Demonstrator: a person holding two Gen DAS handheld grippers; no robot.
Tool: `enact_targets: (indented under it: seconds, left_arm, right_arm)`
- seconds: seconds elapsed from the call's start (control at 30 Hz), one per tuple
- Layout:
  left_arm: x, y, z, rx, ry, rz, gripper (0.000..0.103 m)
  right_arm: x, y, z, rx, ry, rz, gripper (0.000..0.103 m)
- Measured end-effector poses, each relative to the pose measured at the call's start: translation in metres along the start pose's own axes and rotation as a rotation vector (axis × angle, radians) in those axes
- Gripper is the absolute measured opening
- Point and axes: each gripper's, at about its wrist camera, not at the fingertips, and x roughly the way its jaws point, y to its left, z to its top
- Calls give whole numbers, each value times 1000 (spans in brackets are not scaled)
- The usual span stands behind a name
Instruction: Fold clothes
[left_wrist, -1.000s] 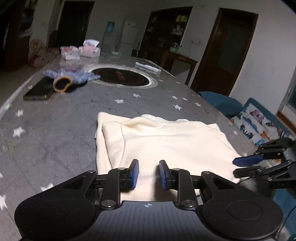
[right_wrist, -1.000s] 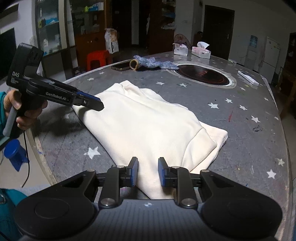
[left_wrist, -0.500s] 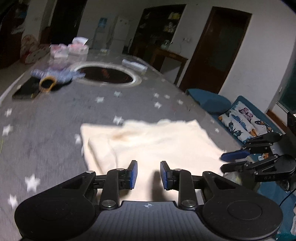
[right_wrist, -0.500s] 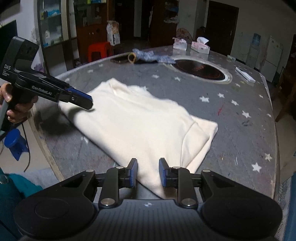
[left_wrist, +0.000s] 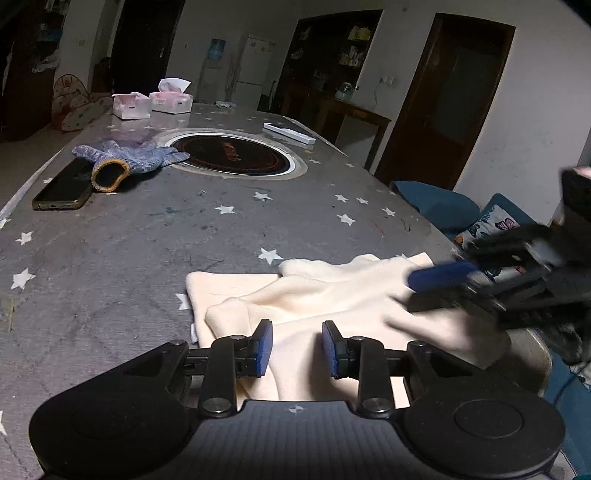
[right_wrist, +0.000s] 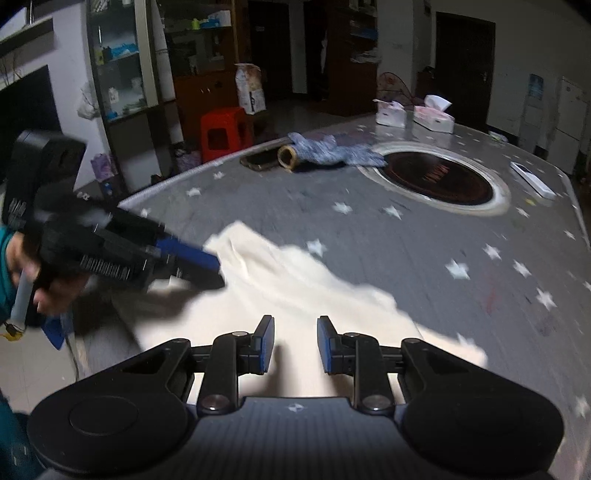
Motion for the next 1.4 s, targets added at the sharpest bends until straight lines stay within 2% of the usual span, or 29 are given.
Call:
enact_targets:
  seconds: [0.3,0.4,0.53,0.57,0.63,0.7,0.87,0.97,1.1,1.3,1.4]
  left_arm:
    - [-1,1,1,-7,-12,-30,37]
    - [-1,4,2,-9,-24,-25,42]
    - [1,10,1,-16,-16,-23,42]
    - [2,10,1,-16,-16,-23,42]
    - [2,10,1,-18,-15,-24,42]
    - [2,10,1,-19,-14,-22,42]
    - [1,12,-2,-17,-11,-16,43]
    - [0,13,-2,-15,-9,-17,43]
    - [0,11,1,-11,-2,-13,43]
    - [1,1,9,12,-11,-23,43]
    - [7,-3,13,17,-10,-33,43]
  right_arm:
    - [66,-10,40,-8,7,27,23]
    - [81,-14,45,-7,31,56,24]
    - [93,-16,46,-12,52,86,23]
    - [95,-15,45,-13,55,91,19]
    - [93,-11,45,-27,46,88,9]
    - [90,-6,45,-57,29,60,6]
    - [81,-6,47,-75,-39,-28,5]
    - [93,-10,42,-59,-4,-32,5]
    - [96,-11,41,-47,-1,-32,7]
    - [63,-20,45,-6,-41,-54,11]
    - [37,-27,36,23,-42,-81,11]
